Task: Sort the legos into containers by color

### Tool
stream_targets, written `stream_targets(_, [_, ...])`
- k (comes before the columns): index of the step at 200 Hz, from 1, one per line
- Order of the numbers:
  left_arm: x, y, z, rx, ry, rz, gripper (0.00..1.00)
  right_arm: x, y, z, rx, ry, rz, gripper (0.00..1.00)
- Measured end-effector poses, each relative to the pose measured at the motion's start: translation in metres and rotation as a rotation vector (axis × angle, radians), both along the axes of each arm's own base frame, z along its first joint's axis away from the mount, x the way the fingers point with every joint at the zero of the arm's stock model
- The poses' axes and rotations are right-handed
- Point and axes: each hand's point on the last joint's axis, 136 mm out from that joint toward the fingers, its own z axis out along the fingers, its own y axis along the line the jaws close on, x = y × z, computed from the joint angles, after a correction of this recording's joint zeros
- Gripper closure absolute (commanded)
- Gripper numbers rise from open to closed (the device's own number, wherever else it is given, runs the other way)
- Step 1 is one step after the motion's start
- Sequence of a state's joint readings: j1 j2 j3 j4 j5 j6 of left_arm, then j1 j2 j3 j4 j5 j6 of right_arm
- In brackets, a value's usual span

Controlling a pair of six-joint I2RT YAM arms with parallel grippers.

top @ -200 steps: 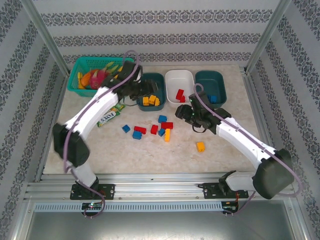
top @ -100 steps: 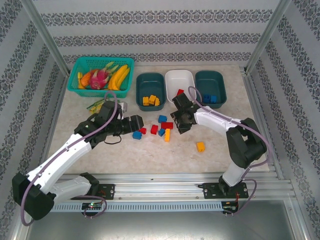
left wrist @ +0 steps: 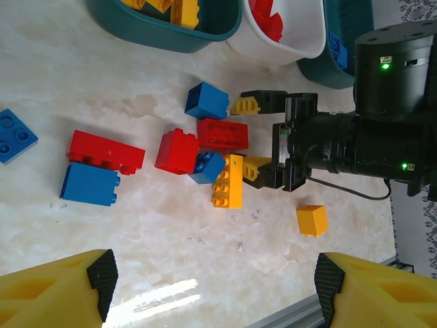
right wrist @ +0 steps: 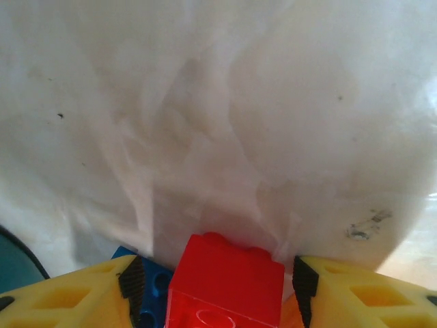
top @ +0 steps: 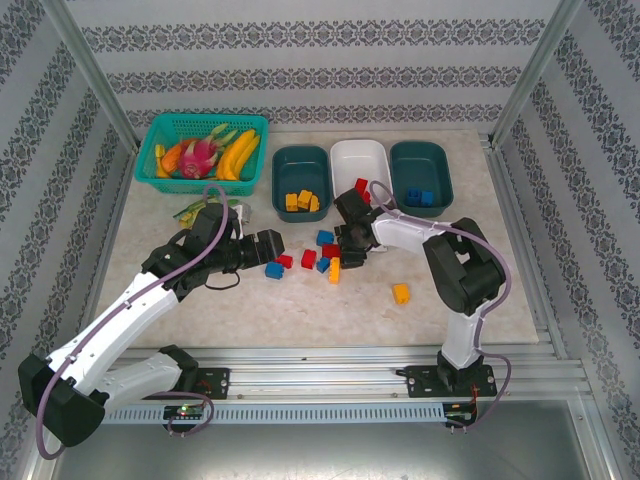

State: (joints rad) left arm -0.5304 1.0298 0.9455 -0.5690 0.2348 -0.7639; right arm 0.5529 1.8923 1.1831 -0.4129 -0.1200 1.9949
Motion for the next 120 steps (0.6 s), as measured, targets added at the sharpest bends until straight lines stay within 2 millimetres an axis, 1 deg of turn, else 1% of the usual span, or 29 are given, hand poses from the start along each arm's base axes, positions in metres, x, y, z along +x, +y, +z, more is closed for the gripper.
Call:
stream_targets(24, [0.0,0.0,0.0,0.0,0.0,0.0,0.22,0.004,0.006,0.0,0.013,0.001,-0.02,0.49])
stream_targets(36, [0.0,0.0,0.0,0.0,0.0,0.0,0.22,0.004,0.007,-0.001,0.013,0.006,-0.025,0.56])
stream_targets(58, [0.0,0.0,0.0,0.0,0.0,0.0,0.22,0.005,0.007,-0.001,0.017,0.013,-0.041,0.64])
stream_targets(99, [0.0,0.0,0.0,0.0,0.0,0.0,0.22,0.007,0.004,0.002,-0.001,-0.003,-0.048,0.74])
stream_targets(120, [0.0,-0.001,0.0,-0.004,0.001,-0.004,0.22,0.005,-0.006,0.008,-0.037,-0.026,-0.035,0.75])
